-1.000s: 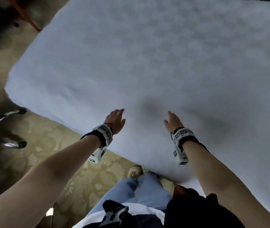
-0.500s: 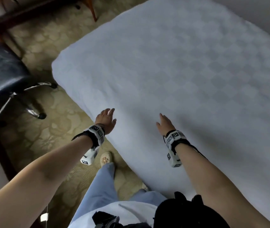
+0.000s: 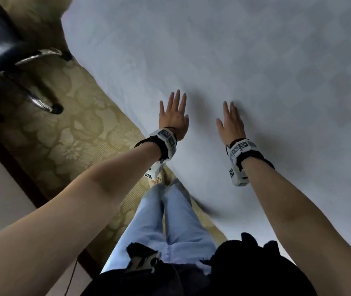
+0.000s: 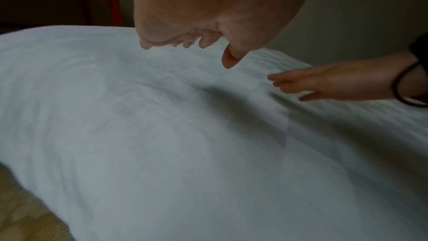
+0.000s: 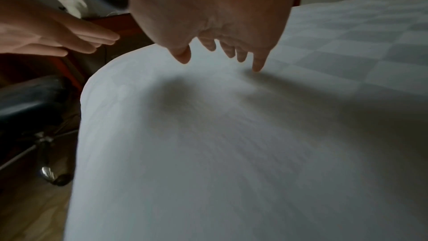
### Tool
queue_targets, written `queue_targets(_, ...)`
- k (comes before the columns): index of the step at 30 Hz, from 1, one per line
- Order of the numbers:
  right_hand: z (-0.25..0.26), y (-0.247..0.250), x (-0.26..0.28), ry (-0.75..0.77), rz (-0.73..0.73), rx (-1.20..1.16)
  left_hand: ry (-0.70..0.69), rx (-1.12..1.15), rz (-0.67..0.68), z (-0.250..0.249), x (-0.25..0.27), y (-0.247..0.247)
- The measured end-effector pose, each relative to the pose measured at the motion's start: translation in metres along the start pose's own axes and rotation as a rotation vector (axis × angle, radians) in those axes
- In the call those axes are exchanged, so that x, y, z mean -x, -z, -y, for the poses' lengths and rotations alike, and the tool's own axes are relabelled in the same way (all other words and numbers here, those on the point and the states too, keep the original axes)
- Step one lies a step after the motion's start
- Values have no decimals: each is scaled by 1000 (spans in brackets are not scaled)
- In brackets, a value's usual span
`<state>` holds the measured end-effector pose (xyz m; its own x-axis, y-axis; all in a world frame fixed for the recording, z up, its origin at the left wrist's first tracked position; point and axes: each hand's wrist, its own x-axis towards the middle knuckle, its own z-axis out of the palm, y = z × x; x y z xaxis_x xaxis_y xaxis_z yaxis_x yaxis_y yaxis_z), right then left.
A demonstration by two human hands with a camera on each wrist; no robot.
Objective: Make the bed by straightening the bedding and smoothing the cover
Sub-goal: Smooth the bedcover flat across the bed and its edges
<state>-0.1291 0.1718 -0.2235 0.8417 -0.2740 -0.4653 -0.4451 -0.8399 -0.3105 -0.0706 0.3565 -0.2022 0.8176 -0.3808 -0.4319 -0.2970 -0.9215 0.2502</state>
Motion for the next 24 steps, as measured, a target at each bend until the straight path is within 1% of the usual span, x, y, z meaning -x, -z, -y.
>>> queue_targets(3,-10,7,-41,24,-56,85,-56,-38,4,-5,-35,-9)
queue_targets(7,-24,27,-102,-23,-194,89,-107,-50,-97,-16,-85,-14)
queue_targets(9,-29,29,-128,-39,-227,93,-131,-38,-108,-18,-104,-18)
queue_targets(11,-26,24,-147,-42,-212,115,-134,-55,-95,-12,-121,-26)
queue_targets(14,-6,-1,-158,-15,-165,221,-39,-35,-85,29,-134,-44)
queue_targets(15,6,-12,-157,21,-157,258,3,-43,-90,50,-135,-49)
queue_targets(17,37,-38,-150,143,-120,314,82,-70,-104,93,-132,-58)
queue_targets(21,93,-97,-122,479,7,412,200,-127,-80,167,-112,-64)
queue_targets(24,124,-112,-113,589,127,465,352,-48,-97,200,-101,-57)
